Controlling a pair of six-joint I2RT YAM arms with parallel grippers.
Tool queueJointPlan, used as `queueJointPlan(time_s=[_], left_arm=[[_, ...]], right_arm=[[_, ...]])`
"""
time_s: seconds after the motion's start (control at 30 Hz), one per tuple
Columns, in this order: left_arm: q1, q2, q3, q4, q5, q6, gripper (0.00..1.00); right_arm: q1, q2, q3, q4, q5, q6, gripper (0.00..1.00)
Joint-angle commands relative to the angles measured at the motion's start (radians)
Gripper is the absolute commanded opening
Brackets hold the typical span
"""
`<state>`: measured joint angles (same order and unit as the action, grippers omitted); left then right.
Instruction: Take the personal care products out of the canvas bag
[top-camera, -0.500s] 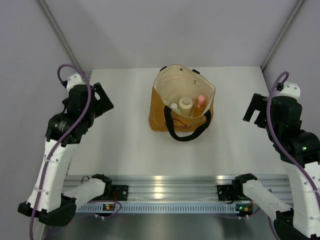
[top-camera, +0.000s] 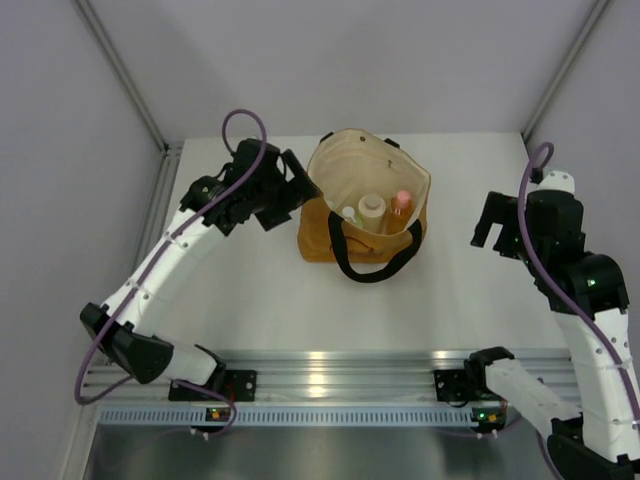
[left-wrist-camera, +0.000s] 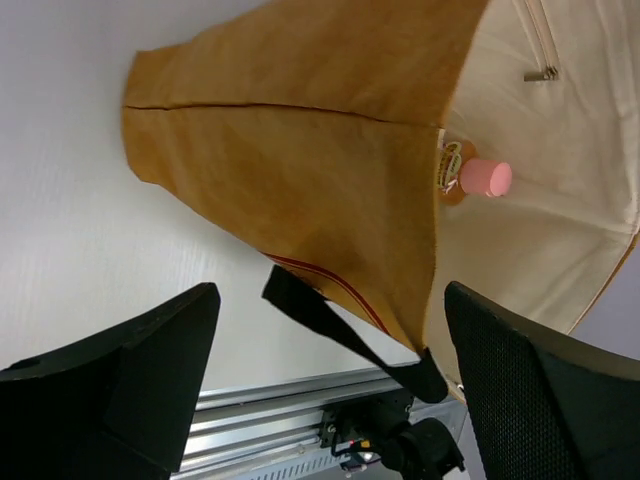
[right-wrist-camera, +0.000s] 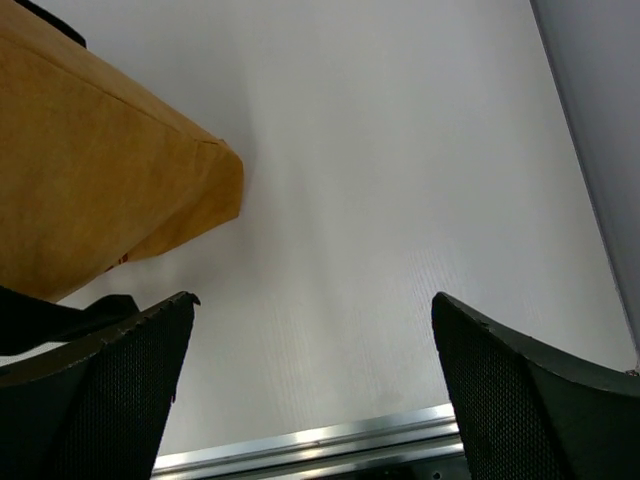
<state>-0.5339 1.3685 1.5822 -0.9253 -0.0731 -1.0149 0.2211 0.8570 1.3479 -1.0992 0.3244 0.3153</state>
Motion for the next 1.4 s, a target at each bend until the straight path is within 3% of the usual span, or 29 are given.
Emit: queueJointPlan(time_s=[0.0, 0.13, 0.23, 0.37, 0.47, 0.6, 0.97, 1.1, 1.2, 1.37], left_arm=[[-0.054, 0.035, 0.101, 0.072, -0.011, -0.062, 0.98], [-0.104, 0.128, 0.134, 0.068, -0.106, -0.059, 0.98], [-0.139, 0.162, 0.137, 0.066, -0.129, -0.076, 0.8], [-0.178, 0.164, 0.133, 0.066, -0.166, -0.082, 0.46], [-0.189, 0.153, 0.118, 0.065, -0.18, -0.083, 0.31], [-0.198, 0.129, 0.082, 0.066, -0.195, -0.096, 0.02], [-0.307, 0.017, -0.12, 0.068, -0.258, -0.189, 0.0], [-0.343, -0.014, -0.184, 0.068, -0.275, -0.228, 0.0], [-0.35, -0.035, -0.238, 0.068, -0.28, -0.267, 0.0], [-0.35, -0.058, -0.287, 0.068, -0.295, -0.307, 0.0]], right_arm=[[-0.012, -0.024, -0.015, 0.044, -0.048, -0.004, 1.0], [-0.012, -0.035, -0.03, 0.044, -0.082, -0.001, 0.99], [-0.012, -0.042, -0.029, 0.042, -0.105, -0.01, 0.99], [-0.012, -0.055, -0.032, 0.042, -0.104, -0.027, 1.0], [-0.012, -0.059, -0.035, 0.042, -0.108, -0.03, 1.0], [-0.011, -0.047, 0.0, 0.045, -0.157, -0.022, 0.99], [-0.009, 0.1, 0.229, 0.111, -0.485, -0.007, 1.0], [0.035, 0.149, 0.232, 0.173, -0.576, 0.018, 0.9], [0.151, 0.219, 0.264, 0.182, -0.555, 0.018, 0.85], [0.386, 0.319, 0.329, 0.186, -0.357, 0.025, 0.79]])
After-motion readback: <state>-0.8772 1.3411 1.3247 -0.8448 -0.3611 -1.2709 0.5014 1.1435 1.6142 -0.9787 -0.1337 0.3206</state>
